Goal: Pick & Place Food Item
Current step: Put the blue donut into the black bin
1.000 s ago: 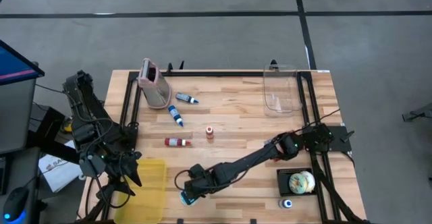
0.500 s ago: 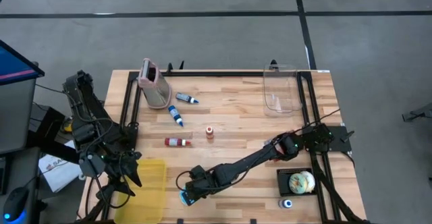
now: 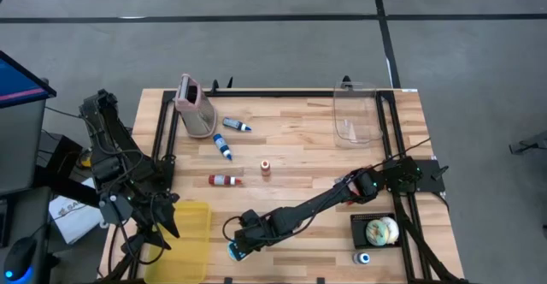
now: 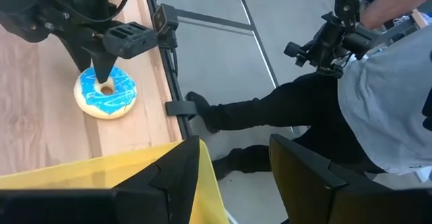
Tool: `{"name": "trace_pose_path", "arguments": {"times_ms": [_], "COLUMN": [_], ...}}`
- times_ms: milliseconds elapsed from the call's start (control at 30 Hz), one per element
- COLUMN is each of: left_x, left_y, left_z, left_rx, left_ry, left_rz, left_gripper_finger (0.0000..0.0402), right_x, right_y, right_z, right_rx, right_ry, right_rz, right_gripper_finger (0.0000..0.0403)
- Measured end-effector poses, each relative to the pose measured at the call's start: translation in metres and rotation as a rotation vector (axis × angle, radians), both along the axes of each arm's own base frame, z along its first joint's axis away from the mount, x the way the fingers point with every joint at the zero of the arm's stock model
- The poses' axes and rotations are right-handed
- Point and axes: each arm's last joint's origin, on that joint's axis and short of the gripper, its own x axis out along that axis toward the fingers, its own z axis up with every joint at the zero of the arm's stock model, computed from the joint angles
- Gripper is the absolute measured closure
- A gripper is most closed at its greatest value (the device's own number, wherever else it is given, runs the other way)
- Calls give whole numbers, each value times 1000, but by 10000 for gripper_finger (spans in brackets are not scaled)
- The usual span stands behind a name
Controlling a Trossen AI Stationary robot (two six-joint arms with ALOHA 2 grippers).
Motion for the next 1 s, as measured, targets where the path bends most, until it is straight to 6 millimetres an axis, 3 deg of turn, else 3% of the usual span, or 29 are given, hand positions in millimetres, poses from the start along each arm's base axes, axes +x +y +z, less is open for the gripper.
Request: {"name": "trace_pose_path", "arguments": {"times_ms": [233,667,833,1000], "left_x": [0,1,2,2], "left_y": [0,0,1,1], "left_z": [1,1,1,2], "left_rx": [-9,3,15,31], "left_ry": [-7,-26,-43,-71], "left_rz": [2,34,47,52], "left_gripper_finger": [225,225,225,225], "right_x": [0,-4,-17,-45], "right_y": [0,0,-6,-11], "right_z": [0,28,44,69], "right_rx": [5,-29,-82,-144], "right_ry": [0,55,163,314], "right_rz": [-7,12,21,14], "right_gripper_finger": [276,282,282,282]}}
